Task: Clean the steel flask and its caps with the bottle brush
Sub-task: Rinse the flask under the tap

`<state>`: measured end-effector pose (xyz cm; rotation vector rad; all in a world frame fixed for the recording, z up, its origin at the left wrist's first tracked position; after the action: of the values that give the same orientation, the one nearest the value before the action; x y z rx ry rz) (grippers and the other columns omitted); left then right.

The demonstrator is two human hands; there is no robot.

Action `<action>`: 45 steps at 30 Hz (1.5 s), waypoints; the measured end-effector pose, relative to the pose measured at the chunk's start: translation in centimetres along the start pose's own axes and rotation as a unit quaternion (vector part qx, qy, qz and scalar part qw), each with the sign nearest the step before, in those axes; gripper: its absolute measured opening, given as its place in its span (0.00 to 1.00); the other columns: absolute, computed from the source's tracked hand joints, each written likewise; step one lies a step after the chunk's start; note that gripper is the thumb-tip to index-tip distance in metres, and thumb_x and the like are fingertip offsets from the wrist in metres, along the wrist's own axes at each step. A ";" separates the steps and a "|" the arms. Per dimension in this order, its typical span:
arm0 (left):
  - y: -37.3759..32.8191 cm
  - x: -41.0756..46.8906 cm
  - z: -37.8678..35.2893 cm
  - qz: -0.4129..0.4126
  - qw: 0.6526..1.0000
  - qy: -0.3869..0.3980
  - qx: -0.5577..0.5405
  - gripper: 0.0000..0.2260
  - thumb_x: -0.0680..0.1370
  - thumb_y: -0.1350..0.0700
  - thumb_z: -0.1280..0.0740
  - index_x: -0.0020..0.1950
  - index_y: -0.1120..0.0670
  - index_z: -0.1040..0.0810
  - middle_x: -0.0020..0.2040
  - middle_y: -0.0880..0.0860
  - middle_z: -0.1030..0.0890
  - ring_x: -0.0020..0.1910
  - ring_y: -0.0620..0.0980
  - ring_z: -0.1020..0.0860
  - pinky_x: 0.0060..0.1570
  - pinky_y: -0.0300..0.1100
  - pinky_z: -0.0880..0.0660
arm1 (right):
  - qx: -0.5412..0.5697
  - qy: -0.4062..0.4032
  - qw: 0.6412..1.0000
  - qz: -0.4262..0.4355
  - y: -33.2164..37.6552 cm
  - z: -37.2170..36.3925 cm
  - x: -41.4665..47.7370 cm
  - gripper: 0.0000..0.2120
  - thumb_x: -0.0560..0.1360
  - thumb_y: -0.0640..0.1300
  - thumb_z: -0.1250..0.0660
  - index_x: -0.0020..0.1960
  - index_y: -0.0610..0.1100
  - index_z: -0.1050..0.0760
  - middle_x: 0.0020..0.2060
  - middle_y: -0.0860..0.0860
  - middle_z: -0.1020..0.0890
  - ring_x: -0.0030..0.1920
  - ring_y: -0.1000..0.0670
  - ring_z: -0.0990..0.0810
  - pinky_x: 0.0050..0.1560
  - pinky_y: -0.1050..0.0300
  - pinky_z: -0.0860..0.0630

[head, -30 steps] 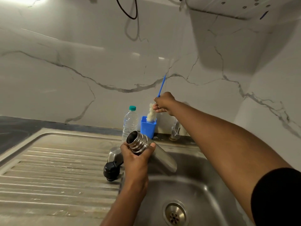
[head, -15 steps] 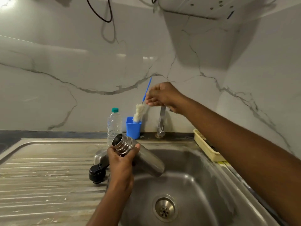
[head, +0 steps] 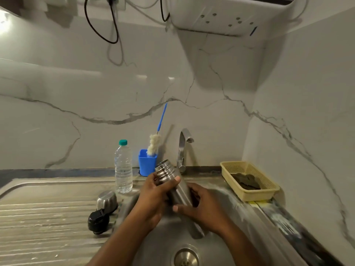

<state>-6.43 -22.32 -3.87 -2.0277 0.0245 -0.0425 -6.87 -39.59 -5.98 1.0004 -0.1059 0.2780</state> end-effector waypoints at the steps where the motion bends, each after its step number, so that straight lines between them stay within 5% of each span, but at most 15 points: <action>1: 0.1 0.8 -0.3 0.006 1.000 0.007 0.017 0.28 0.68 0.59 0.20 0.67 0.53 0.23 0.56 0.56 0.12 0.54 0.57 0.13 0.58 0.64 0.17 | 0.010 -0.017 1.000 -0.001 -0.4 0.0 0.1 0.31 0.67 0.59 0.18 0.66 0.65 0.28 0.57 0.64 0.18 0.56 0.67 0.20 0.55 0.68 0.21; 4: 0.3 3.4 -0.7 0.011 0.999 0.032 0.026 0.27 0.70 0.53 0.20 0.67 0.57 0.22 0.58 0.58 0.14 0.57 0.58 0.14 0.59 0.64 0.18 | 0.026 -0.074 0.997 -0.015 -1.5 0.2 0.8 0.30 0.67 0.59 0.19 0.65 0.63 0.27 0.52 0.66 0.19 0.52 0.66 0.19 0.51 0.69 0.21; 7: 0.5 6.9 -0.3 -0.017 0.999 -0.005 0.030 0.13 0.80 0.50 0.28 0.59 0.58 0.20 0.50 0.57 0.14 0.54 0.58 0.15 0.59 0.60 0.19 | 0.054 -0.141 0.987 -0.049 -3.4 0.3 1.3 0.32 0.65 0.62 0.18 0.66 0.59 0.25 0.55 0.61 0.17 0.54 0.60 0.18 0.55 0.59 0.19; 11: 1.8 12.7 0.0 -0.074 0.963 -0.079 0.245 0.11 0.85 0.55 0.32 0.65 0.57 0.18 0.52 0.53 0.14 0.52 0.51 0.15 0.60 0.52 0.17 | 0.063 -0.177 0.979 -0.079 -4.8 -0.1 1.6 0.29 0.67 0.60 0.19 0.65 0.57 0.24 0.54 0.58 0.16 0.52 0.59 0.17 0.54 0.57 0.18; 16: 2.6 17.3 -2.6 -0.125 0.911 -0.029 0.392 0.10 0.83 0.57 0.30 0.64 0.54 0.17 0.55 0.50 0.15 0.49 0.44 0.17 0.47 0.37 0.21 | 0.062 -0.187 0.975 -0.102 -5.8 -0.5 2.0 0.33 0.68 0.59 0.19 0.68 0.53 0.25 0.59 0.55 0.17 0.54 0.56 0.17 0.54 0.59 0.21; 19: 3.2 18.9 -3.6 -0.108 0.895 -0.033 0.432 0.09 0.82 0.60 0.29 0.61 0.54 0.15 0.55 0.52 0.14 0.51 0.47 0.17 0.57 0.44 0.20 | 0.055 -0.192 0.974 -0.104 -6.0 -0.6 2.1 0.33 0.68 0.59 0.19 0.69 0.53 0.26 0.59 0.55 0.17 0.54 0.56 0.17 0.56 0.57 0.20; 24: 3.6 19.9 -3.4 -0.104 0.905 -0.079 0.404 0.03 0.81 0.59 0.28 0.49 0.54 0.14 0.46 0.52 0.13 0.45 0.49 0.15 0.49 0.43 0.17 | 0.038 -0.186 0.976 -0.108 -6.2 -0.7 2.0 0.33 0.68 0.62 0.20 0.68 0.54 0.25 0.58 0.56 0.16 0.53 0.57 0.17 0.55 0.58 0.20; 36: 3.7 19.3 -1.7 -0.068 0.931 -0.120 0.337 0.03 0.81 0.58 0.27 0.51 0.56 0.14 0.45 0.53 0.13 0.43 0.49 0.15 0.40 0.38 0.20 | 0.039 -0.177 0.977 -0.113 -6.0 -0.6 1.9 0.31 0.67 0.62 0.20 0.66 0.53 0.24 0.57 0.54 0.16 0.52 0.56 0.17 0.52 0.59 0.20; 41: 3.3 18.0 -0.7 -0.083 0.932 -0.108 0.337 0.07 0.84 0.52 0.31 0.58 0.53 0.16 0.49 0.53 0.14 0.48 0.52 0.15 0.55 0.49 0.16 | 0.036 -0.142 0.982 -0.118 -5.5 -1.0 1.7 0.28 0.66 0.64 0.20 0.62 0.57 0.25 0.51 0.58 0.18 0.47 0.60 0.18 0.42 0.67 0.26; 45: 3.7 15.0 0.3 -0.073 0.958 -0.088 0.262 0.11 0.85 0.50 0.33 0.53 0.56 0.16 0.46 0.57 0.14 0.46 0.54 0.15 0.56 0.51 0.16 | 0.026 -0.138 0.984 -0.112 -5.2 -1.0 1.6 0.24 0.66 0.63 0.20 0.56 0.58 0.26 0.46 0.59 0.18 0.44 0.60 0.18 0.42 0.65 0.23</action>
<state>8.62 -24.21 -7.02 -1.4918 -0.2274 0.0350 -3.96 -41.11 -10.44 1.0892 -0.2361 -0.0649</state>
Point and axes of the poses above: each hand's wrist, its own x-axis towards the middle knuckle, its own z-axis out of the back of the hand, y = z × x, the point moved 2 cm from there along x, towards the middle knuckle
